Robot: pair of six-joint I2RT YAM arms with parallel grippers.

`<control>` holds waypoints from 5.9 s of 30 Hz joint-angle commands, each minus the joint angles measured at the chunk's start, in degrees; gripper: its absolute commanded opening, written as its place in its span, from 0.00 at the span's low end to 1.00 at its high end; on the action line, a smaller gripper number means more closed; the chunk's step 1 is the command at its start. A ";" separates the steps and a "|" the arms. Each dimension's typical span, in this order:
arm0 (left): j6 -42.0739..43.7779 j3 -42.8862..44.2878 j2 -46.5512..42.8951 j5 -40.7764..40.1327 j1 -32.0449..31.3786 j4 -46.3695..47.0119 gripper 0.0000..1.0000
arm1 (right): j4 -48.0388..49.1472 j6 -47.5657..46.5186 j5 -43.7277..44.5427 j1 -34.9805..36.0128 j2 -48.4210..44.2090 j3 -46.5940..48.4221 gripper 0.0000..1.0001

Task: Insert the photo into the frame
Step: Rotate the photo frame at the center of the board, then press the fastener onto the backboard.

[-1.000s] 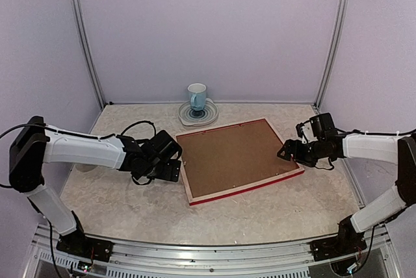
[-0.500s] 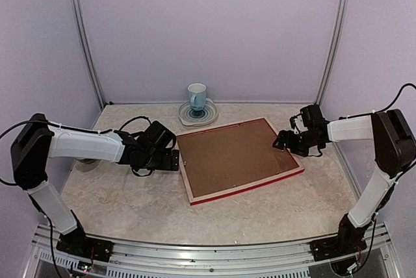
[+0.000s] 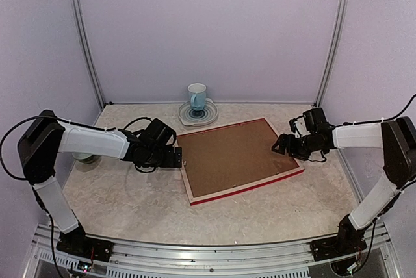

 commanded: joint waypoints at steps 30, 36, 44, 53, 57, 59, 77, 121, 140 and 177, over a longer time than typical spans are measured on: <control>0.98 2.30 3.55 0.31 0.93 2.23 0.99 | 0.88 3.08 -2.99 0.26 -2.94 -4.73 0.87; 1.52 1.90 1.45 -4.98 2.45 -1.04 0.99 | 0.73 5.10 -1.21 2.50 -8.02 -7.67 0.86; 2.12 1.84 2.66 -5.20 3.50 -1.18 0.97 | 0.67 4.92 0.54 2.59 -8.78 -8.83 0.86; 3.02 4.67 7.51 -7.82 3.42 -1.68 0.93 | 2.12 4.68 -0.20 2.68 -7.61 -10.04 0.86; 3.12 5.50 8.69 -7.99 3.42 -1.65 0.93 | 1.91 4.44 -0.05 2.67 -7.29 -9.73 0.86; 3.12 5.86 9.22 -8.14 3.42 -1.91 0.92 | 2.03 4.43 -0.11 2.68 -6.97 -9.65 0.86; 4.66 5.76 9.98 -6.14 1.76 -1.75 0.85 | 2.44 4.53 -0.80 2.68 -4.71 -8.30 0.86; 3.14 3.06 11.38 -0.50 2.61 1.45 0.45 | 2.21 4.40 -0.04 2.63 -5.58 -9.36 0.86; 2.77 3.09 4.37 -3.24 3.06 0.87 0.55 | 2.69 4.31 -0.08 2.67 -5.23 -9.62 0.86; 3.39 5.36 11.55 -3.84 2.18 -0.16 0.33 | 1.75 4.10 0.03 2.68 -5.41 -8.84 0.86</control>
